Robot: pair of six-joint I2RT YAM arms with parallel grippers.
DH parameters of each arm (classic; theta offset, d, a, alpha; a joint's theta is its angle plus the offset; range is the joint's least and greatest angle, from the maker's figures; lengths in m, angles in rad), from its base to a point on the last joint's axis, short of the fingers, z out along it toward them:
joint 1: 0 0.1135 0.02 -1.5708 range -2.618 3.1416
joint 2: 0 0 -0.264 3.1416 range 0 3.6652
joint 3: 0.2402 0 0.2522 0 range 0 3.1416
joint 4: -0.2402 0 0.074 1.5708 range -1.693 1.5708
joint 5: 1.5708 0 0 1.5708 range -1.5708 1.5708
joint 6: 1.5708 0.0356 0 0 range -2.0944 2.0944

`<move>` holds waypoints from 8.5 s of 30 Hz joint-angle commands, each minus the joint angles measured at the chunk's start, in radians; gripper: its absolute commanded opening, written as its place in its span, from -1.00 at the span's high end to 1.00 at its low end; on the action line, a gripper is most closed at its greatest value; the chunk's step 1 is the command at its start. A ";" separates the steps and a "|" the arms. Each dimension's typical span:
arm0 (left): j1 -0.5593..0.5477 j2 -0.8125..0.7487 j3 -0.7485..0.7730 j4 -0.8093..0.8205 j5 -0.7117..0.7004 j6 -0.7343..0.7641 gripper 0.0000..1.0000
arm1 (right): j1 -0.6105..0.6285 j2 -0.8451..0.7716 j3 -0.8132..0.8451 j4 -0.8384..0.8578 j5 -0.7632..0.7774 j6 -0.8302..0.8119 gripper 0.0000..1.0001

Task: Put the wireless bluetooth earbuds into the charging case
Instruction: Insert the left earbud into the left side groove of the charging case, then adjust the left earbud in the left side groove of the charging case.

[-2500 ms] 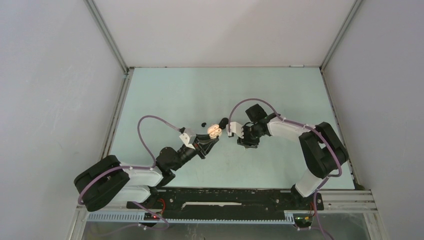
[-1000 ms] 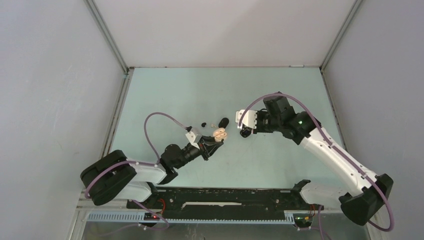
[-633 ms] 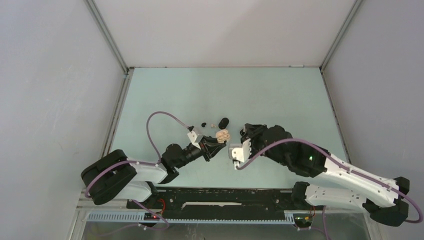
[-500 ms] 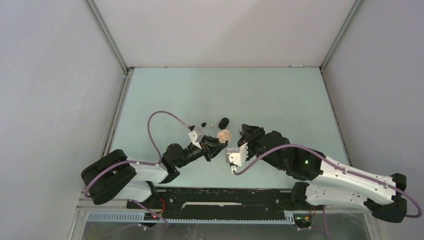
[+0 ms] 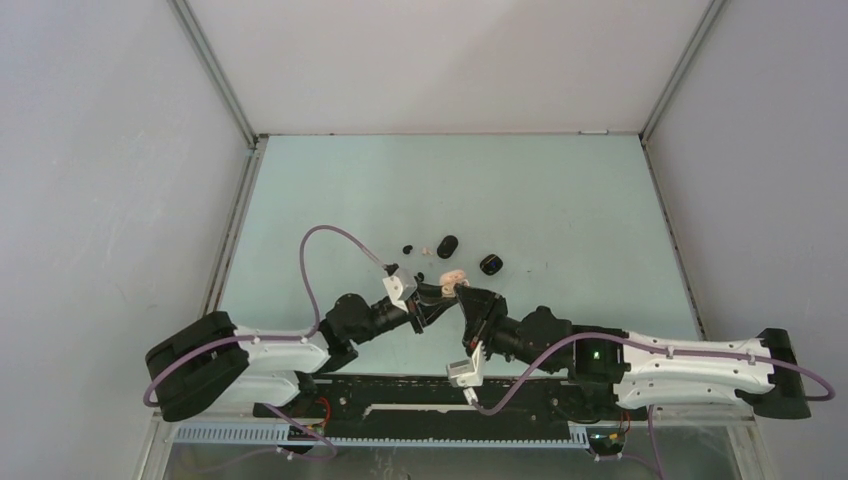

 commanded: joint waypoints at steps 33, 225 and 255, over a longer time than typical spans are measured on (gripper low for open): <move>-0.115 -0.132 -0.008 -0.041 -0.142 0.240 1.00 | -0.003 0.081 -0.117 0.285 -0.012 -0.185 1.00; -0.051 -0.012 0.000 0.052 0.185 0.200 1.00 | -0.590 0.601 0.852 -1.077 -1.013 0.635 -0.25; -0.053 -0.022 0.005 0.050 0.182 0.188 1.00 | -0.511 0.617 0.893 -1.054 -0.882 0.687 -0.33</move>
